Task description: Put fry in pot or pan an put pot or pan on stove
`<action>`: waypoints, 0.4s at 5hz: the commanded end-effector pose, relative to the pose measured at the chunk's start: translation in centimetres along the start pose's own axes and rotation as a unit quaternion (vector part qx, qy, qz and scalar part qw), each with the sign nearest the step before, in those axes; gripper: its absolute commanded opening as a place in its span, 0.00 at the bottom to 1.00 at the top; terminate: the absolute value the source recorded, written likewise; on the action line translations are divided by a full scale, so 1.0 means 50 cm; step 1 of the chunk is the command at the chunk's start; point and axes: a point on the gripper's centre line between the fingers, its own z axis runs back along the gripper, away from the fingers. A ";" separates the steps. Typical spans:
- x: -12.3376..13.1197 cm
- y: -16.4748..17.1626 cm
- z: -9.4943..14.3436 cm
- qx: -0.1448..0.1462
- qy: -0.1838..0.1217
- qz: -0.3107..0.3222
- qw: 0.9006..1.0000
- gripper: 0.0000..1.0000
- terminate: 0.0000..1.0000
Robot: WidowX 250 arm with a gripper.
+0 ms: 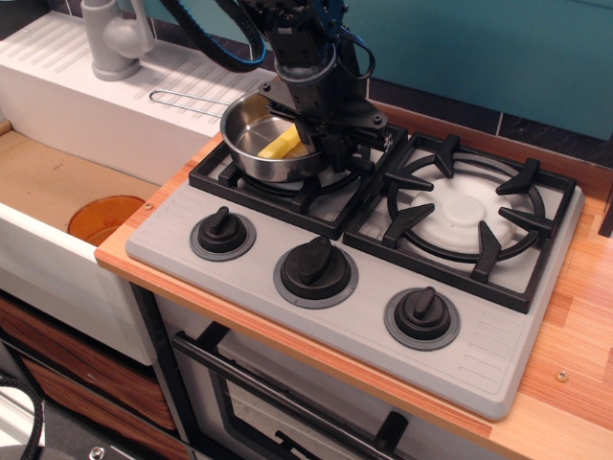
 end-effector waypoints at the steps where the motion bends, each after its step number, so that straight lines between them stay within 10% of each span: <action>1: 0.032 -0.002 0.069 -0.020 0.000 0.001 1.000 0.00 0.00; 2: 0.028 -0.027 0.101 -0.015 0.015 0.003 1.000 0.00 0.00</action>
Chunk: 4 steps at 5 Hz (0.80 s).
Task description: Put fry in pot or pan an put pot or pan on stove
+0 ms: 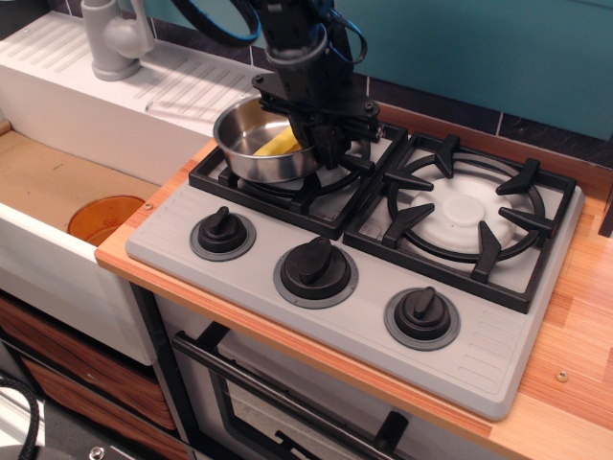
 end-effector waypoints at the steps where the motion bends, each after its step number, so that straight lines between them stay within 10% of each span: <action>1: 0.024 -0.066 0.081 0.024 -0.031 0.006 0.999 0.00 0.00; 4: 0.002 -0.216 0.087 0.075 -0.045 0.050 0.995 0.00 0.00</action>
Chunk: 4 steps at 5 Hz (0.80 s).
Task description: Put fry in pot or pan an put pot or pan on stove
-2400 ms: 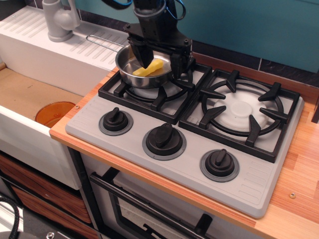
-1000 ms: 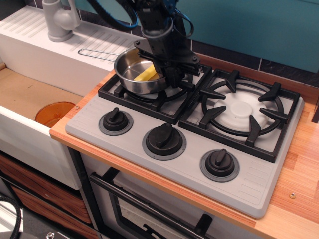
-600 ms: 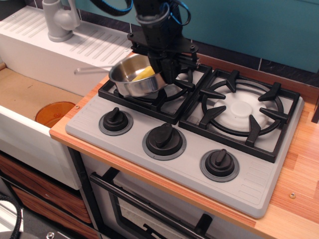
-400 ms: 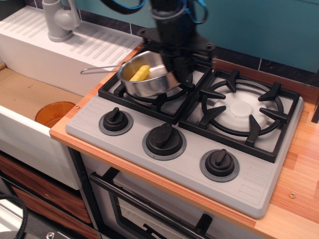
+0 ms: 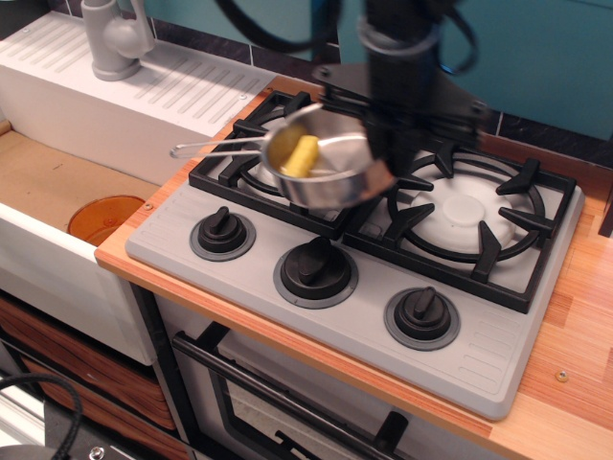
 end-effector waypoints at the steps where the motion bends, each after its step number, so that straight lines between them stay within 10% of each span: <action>1: 0.028 -0.072 0.025 0.017 -0.051 0.013 0.998 0.00 0.00; 4: 0.087 -0.116 -0.028 0.036 -0.098 0.027 0.994 0.00 0.00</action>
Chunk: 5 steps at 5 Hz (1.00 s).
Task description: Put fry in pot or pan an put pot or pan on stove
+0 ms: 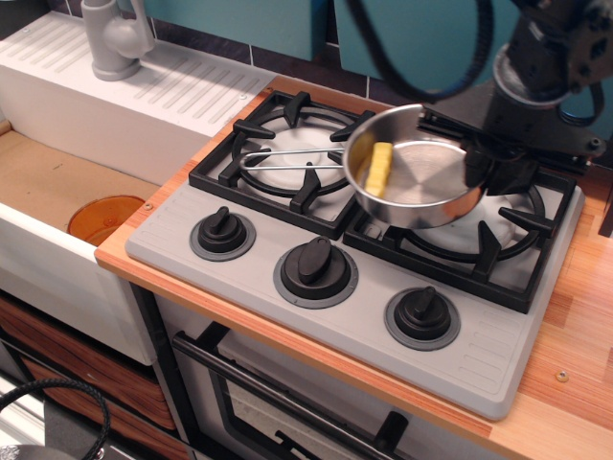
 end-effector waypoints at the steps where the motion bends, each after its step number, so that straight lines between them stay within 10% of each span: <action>1: 0.064 -0.021 -0.021 -0.016 -0.051 0.007 0.999 0.00 0.00; 2: 0.071 -0.029 -0.042 -0.020 -0.059 0.008 0.998 0.00 0.00; 3: 0.072 -0.029 -0.043 -0.014 -0.048 0.006 0.999 1.00 0.00; 5: 0.069 -0.023 0.000 -0.025 -0.025 0.004 0.999 1.00 0.00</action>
